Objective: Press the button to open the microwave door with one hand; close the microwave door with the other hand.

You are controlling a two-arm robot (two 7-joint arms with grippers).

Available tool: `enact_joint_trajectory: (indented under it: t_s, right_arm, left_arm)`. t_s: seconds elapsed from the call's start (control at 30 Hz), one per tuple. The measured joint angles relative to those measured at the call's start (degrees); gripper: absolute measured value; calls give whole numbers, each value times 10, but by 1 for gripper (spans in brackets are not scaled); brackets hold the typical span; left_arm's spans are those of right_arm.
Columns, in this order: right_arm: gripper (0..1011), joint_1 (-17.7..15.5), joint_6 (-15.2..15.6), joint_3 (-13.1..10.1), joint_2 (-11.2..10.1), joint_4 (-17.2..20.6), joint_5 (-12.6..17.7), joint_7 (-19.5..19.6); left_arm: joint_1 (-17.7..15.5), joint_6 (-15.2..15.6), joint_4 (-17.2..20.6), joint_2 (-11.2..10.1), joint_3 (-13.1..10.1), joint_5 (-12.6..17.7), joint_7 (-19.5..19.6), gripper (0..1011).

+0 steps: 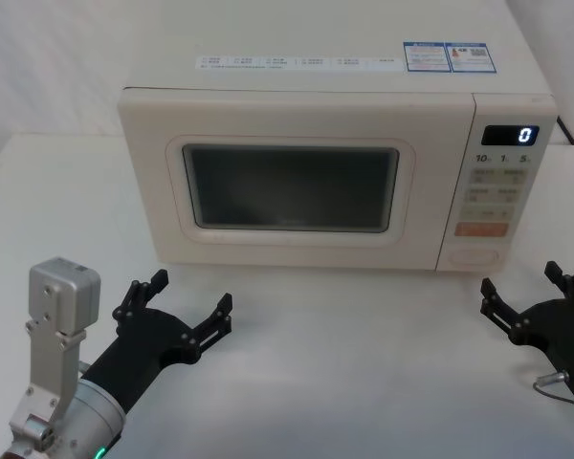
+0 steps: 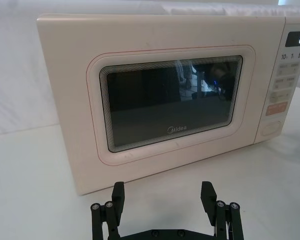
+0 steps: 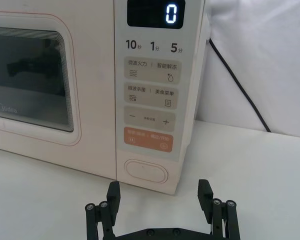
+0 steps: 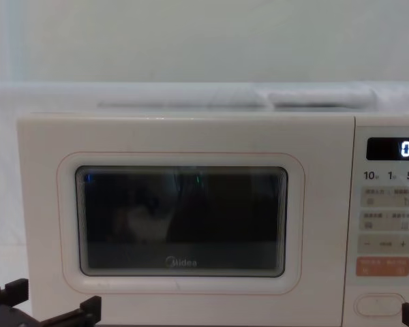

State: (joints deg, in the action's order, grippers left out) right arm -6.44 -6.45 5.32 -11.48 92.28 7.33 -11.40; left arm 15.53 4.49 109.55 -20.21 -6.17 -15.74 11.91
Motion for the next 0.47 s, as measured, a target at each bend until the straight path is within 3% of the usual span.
enact_joint_trajectory:
  t_s: [0.47]
  right_arm:
    - [1002, 0, 0, 0, 0, 0, 0, 0]
  left_arm:
    - [0, 0, 0, 0, 0, 0, 0, 1001]
